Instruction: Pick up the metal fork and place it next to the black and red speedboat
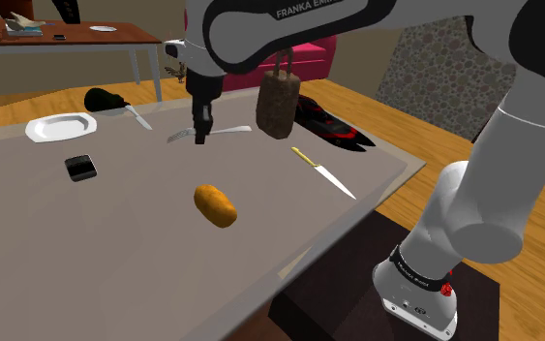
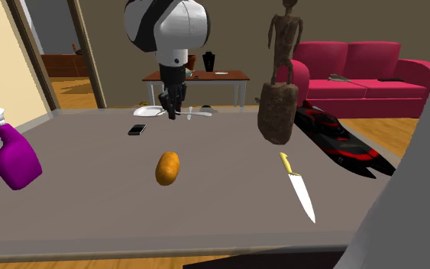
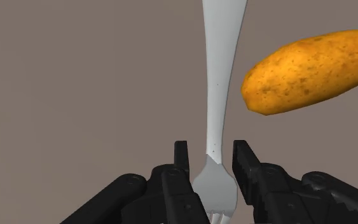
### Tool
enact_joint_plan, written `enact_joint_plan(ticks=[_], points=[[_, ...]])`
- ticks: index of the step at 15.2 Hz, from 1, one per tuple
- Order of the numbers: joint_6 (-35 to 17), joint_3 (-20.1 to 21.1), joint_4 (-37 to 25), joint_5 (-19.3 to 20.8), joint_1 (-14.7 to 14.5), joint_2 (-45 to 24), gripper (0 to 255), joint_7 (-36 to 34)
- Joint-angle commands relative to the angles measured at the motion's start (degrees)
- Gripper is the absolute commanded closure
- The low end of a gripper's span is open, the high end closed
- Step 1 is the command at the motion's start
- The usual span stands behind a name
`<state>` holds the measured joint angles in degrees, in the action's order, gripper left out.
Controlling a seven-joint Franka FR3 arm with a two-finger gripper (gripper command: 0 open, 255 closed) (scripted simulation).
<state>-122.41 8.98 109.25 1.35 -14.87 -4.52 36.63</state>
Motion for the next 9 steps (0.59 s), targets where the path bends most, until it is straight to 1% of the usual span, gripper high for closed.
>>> enact_joint_plan(ticks=[1, 9], points=[[-0.9, -0.9, 3.7, -1.0, 1.3, 2.9, 255, 2.7], [-2.3, -6.0, 15.5, -3.5, 5.6, 13.2, 255, 13.4]])
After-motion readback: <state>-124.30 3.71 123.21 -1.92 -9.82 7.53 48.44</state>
